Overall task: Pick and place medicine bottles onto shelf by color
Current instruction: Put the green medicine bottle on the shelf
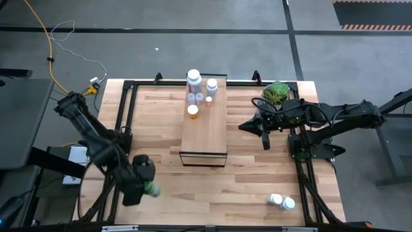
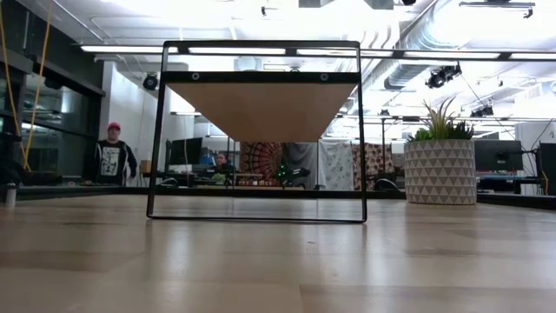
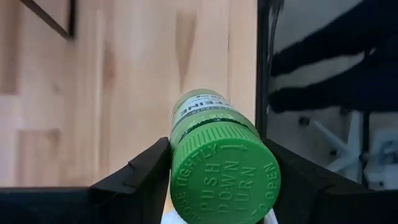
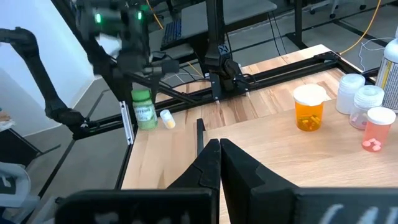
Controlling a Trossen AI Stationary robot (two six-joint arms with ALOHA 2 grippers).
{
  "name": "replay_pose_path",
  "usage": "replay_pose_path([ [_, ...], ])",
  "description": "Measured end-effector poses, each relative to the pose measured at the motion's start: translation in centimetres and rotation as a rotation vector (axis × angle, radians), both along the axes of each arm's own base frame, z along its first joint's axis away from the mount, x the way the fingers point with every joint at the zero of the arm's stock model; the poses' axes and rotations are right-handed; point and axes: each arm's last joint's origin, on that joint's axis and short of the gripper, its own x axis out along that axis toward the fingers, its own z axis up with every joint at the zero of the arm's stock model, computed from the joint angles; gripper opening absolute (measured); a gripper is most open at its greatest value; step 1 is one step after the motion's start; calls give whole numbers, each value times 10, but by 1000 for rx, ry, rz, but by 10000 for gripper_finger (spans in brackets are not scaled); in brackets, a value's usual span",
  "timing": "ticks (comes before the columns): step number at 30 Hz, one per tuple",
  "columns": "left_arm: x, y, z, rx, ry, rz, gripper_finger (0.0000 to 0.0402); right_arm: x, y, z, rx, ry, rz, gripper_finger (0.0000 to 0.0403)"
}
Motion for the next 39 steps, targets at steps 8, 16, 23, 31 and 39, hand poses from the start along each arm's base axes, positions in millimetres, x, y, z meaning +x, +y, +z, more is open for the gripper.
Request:
replay_pose_path([
  [8,8,47,87,-4,-128,83,204,0,0,0,3,1,0,0],
  [16,24,104,134,63,-145,290,204,0,0,0,14,4,-4,0],
  [23,63,145,121,141,-69,285,204,0,0,-1,18,8,-5,0],
  [31,103,192,83,187,95,248,204,0,0,-1,32,9,-9,0],
  [39,134,207,54,198,148,175,204,0,0,-1,37,11,-14,0],
])
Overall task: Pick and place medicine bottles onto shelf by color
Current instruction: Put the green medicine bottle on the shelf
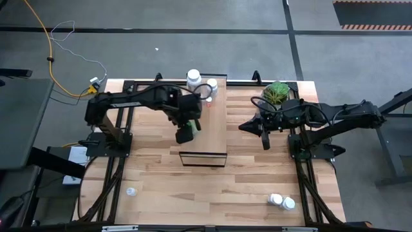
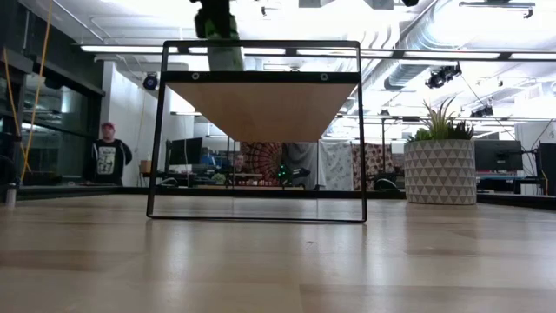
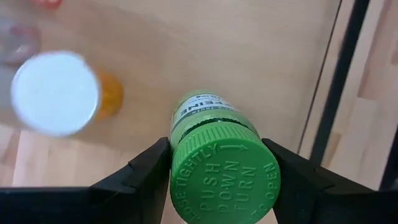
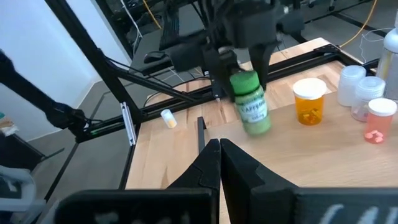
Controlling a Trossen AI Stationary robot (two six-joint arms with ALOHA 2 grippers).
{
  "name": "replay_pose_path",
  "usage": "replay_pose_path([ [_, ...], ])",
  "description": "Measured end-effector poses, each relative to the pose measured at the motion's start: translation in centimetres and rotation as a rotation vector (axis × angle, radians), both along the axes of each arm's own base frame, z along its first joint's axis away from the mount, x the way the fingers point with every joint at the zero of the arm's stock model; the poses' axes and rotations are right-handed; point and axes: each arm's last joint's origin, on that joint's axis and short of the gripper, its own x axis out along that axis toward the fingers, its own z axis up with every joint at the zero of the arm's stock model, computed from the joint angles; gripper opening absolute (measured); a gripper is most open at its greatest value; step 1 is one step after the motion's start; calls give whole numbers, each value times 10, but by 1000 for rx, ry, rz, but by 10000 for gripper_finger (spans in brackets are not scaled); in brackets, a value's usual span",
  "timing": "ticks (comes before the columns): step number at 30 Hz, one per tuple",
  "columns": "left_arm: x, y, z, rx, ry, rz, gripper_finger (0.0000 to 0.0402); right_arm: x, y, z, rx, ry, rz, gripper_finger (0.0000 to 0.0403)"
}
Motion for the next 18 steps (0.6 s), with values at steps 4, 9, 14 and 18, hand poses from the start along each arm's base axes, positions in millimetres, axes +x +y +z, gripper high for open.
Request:
replay_pose_path([
  [4,11,1,-11,15,19,-28,204,0,-1,0,-8,-1,-26,0],
  [9,17,4,-16,56,27,-32,211,0,-2,0,-14,-2,-52,0],
  [14,22,7,-16,141,-6,-74,233,0,-2,0,6,-1,-59,0],
  [18,24,8,-16,196,-10,-99,244,0,-2,0,4,-2,-77,0],
])
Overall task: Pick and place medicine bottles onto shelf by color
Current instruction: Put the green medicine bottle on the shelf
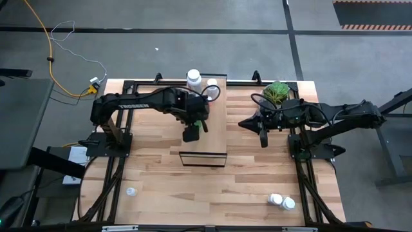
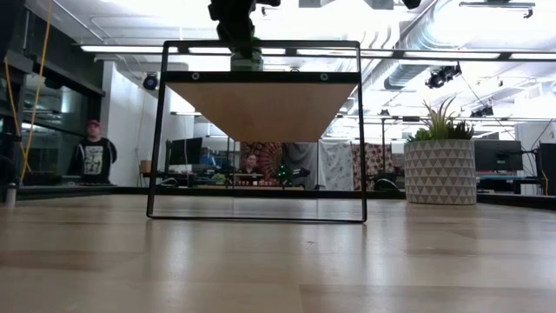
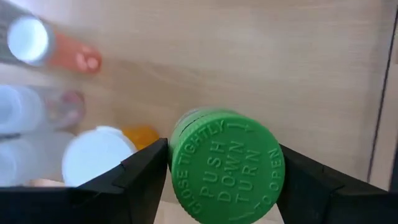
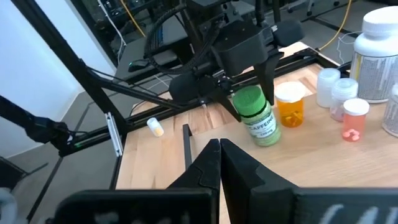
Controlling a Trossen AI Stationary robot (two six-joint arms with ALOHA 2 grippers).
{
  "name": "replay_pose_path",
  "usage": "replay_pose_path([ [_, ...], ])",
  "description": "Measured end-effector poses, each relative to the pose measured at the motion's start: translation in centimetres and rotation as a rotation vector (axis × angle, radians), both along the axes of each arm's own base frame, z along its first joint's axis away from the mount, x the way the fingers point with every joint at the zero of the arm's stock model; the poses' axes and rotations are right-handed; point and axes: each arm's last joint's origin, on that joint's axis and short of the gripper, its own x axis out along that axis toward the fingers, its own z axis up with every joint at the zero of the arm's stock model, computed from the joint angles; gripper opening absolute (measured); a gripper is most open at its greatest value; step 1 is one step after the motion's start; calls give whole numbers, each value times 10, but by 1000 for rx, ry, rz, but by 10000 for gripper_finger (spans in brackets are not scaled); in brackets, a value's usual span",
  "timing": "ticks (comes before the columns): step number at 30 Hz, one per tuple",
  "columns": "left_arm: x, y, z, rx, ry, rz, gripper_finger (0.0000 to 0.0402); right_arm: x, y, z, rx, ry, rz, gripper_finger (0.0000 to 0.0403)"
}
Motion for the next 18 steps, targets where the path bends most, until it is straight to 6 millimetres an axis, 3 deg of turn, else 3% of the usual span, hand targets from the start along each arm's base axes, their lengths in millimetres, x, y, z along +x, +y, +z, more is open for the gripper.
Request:
replay_pose_path([
  [8,8,4,3,47,-83,-26,251,0,-1,0,-7,-1,-25,0],
  [18,5,19,7,44,-99,13,295,0,-1,0,0,-1,-27,0],
])
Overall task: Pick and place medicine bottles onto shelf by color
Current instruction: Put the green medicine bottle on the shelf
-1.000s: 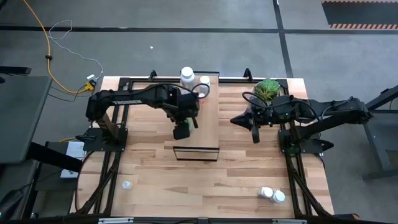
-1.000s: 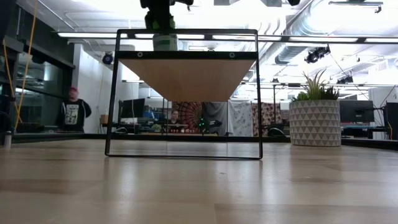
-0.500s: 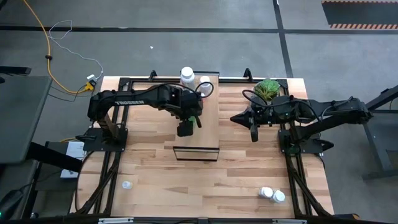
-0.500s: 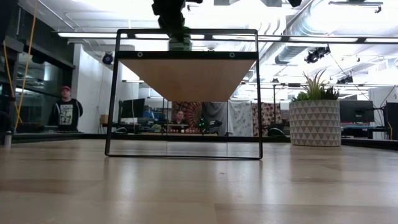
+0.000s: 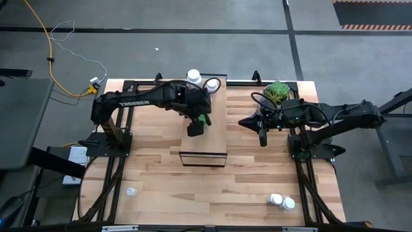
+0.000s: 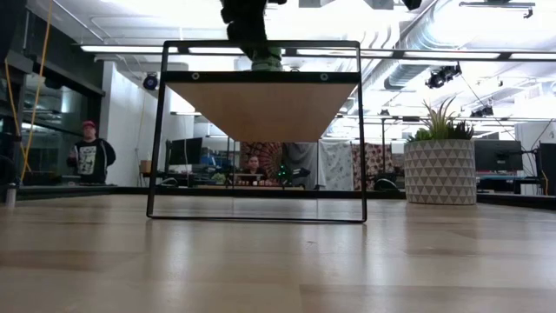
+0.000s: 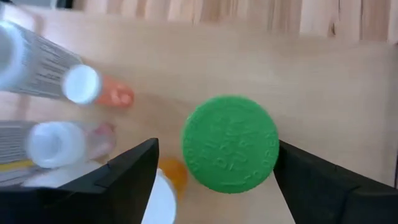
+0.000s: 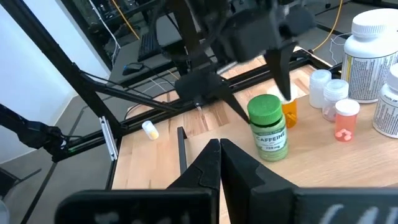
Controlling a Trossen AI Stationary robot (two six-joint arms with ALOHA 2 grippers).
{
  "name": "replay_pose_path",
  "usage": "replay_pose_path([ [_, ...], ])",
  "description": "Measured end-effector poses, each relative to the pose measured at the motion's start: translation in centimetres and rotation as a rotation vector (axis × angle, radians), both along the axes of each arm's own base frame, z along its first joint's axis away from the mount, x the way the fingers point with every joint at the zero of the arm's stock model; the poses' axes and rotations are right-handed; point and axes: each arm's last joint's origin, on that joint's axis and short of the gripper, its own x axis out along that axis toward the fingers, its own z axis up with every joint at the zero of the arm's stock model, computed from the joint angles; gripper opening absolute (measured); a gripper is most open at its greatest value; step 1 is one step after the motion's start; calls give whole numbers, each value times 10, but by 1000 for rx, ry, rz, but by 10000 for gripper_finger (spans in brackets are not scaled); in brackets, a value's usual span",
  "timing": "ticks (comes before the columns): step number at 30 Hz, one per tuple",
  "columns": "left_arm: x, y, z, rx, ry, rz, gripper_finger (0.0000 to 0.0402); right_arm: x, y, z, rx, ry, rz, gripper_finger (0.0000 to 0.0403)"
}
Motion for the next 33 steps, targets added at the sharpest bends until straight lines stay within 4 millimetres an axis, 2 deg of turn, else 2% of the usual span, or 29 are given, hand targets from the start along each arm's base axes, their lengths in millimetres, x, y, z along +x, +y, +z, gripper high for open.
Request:
replay_pose_path([
  [4,-2,2,22,12,-65,4,304,0,0,0,-5,0,1,0],
  [12,-16,-7,83,20,-278,-10,303,0,0,0,-31,1,9,0],
  [16,-39,-26,110,0,-438,-58,270,0,0,0,-33,2,9,0],
  [19,-65,-44,123,42,-590,-58,218,0,0,-1,-34,9,10,0],
  [22,-94,-60,120,84,-736,-30,148,0,0,-1,-34,9,10,0],
  [27,-148,-81,83,70,-940,50,22,5,1,-4,-33,20,19,0],
  [33,-198,-93,35,35,-1209,142,6,27,4,-15,-31,49,35,0],
])
